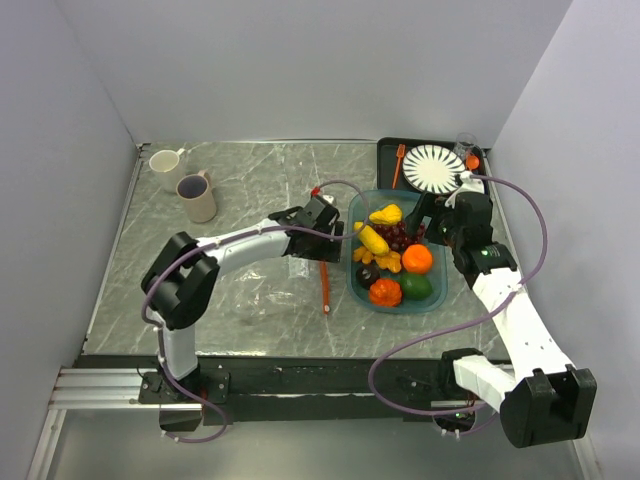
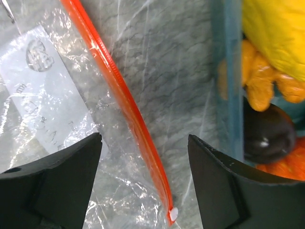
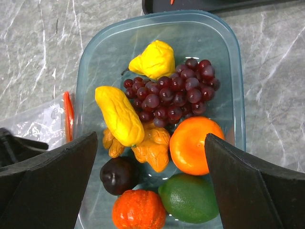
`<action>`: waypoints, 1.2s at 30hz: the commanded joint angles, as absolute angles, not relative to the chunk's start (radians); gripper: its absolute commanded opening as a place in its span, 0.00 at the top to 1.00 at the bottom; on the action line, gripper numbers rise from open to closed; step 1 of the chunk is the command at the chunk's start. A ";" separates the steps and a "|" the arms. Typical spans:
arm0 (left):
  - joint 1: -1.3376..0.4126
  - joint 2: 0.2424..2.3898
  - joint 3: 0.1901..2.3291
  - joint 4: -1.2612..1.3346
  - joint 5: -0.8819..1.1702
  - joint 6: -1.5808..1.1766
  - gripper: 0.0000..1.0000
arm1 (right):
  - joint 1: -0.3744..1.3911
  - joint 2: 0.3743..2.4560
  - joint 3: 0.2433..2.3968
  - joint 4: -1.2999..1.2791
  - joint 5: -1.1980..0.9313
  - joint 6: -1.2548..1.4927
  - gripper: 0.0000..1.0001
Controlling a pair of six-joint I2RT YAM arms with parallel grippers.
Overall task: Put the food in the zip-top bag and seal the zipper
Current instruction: Pick up the zipper food storage bag at the center of the board.
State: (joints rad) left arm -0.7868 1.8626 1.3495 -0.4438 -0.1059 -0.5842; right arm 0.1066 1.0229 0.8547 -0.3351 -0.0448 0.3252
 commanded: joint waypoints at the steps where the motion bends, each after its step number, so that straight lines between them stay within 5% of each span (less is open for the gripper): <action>1: -0.795 1.910 1.401 -0.491 -0.155 -0.629 0.25 | 0.104 0.989 0.916 -0.336 -0.034 0.334 0.00; 8: -0.801 1.980 1.414 -0.486 -0.166 -0.650 0.27 | 0.104 0.997 0.914 -0.344 -0.040 0.334 0.00; 14: -0.801 1.951 1.384 -0.479 -0.179 -0.653 0.61 | 0.104 1.008 0.911 -0.342 -0.063 0.345 0.00; 18: -0.799 1.908 1.353 -0.459 -0.179 -0.647 0.99 | 0.104 1.034 0.917 -0.344 -0.129 0.354 0.00; 36: -0.781 1.568 1.175 -0.344 -0.167 -0.614 0.99 | 0.225 1.166 0.930 -0.244 -0.433 0.483 0.02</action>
